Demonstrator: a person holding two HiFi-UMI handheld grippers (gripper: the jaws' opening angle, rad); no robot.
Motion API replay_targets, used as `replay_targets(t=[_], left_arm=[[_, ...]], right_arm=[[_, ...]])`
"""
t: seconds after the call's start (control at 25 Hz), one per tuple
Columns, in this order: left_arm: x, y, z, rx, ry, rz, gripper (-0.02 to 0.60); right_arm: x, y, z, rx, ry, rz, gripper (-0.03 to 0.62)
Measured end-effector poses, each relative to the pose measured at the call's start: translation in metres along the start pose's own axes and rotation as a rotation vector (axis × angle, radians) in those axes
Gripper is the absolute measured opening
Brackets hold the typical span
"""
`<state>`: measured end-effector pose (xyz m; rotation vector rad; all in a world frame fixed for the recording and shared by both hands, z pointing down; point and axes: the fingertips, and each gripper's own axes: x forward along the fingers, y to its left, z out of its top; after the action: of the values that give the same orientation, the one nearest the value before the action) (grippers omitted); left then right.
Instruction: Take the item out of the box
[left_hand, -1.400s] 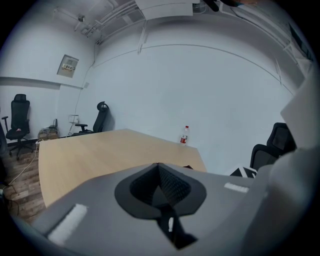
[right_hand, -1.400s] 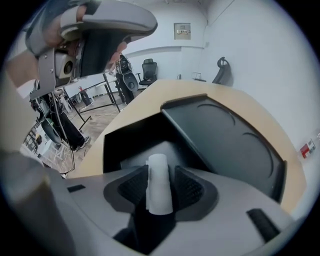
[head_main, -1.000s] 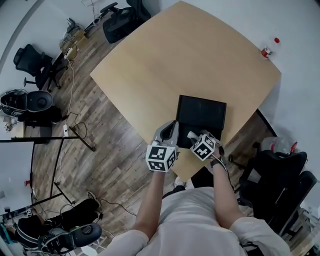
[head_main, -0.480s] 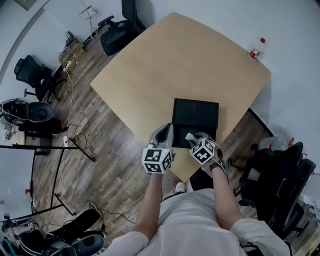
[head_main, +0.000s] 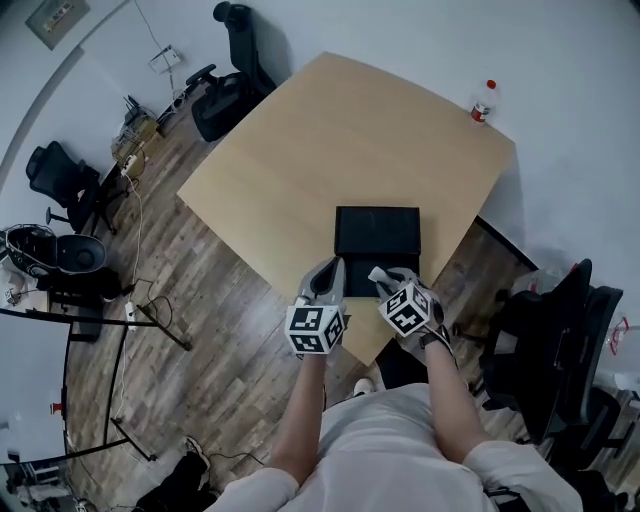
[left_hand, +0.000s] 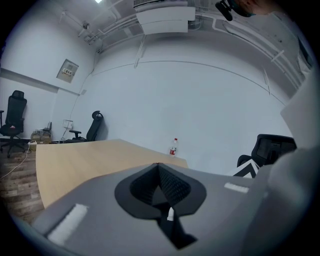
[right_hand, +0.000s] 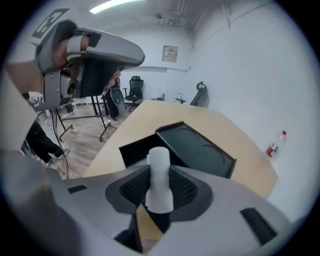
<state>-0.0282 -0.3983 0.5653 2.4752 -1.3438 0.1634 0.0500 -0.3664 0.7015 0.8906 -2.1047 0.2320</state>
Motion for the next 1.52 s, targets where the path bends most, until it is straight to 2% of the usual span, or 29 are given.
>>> replay_targets(t=[0.12, 0.64, 0.96, 1.52], left_arm=[[-0.004, -0.008, 0.006, 0.024, -0.011, -0.013, 0.006], [-0.044, -0.059, 0.058, 0.145, -0.11, -0.065, 0.006], [-0.068, -0.078, 0.074, 0.173, -0.161, -0.069, 0.006], [-0.098, -0.073, 0.112, 0.178, -0.246, -0.043, 0.006]], right_arm=[[-0.019, -0.008, 0.009, -0.052, -0.024, -0.068, 0.123], [-0.15, -0.036, 0.079, 0.034, -0.336, -0.326, 0.123], [-0.216, -0.033, 0.1, 0.112, -0.533, -0.398, 0.123], [-0.273, -0.027, 0.138, 0.184, -0.734, -0.452, 0.123]])
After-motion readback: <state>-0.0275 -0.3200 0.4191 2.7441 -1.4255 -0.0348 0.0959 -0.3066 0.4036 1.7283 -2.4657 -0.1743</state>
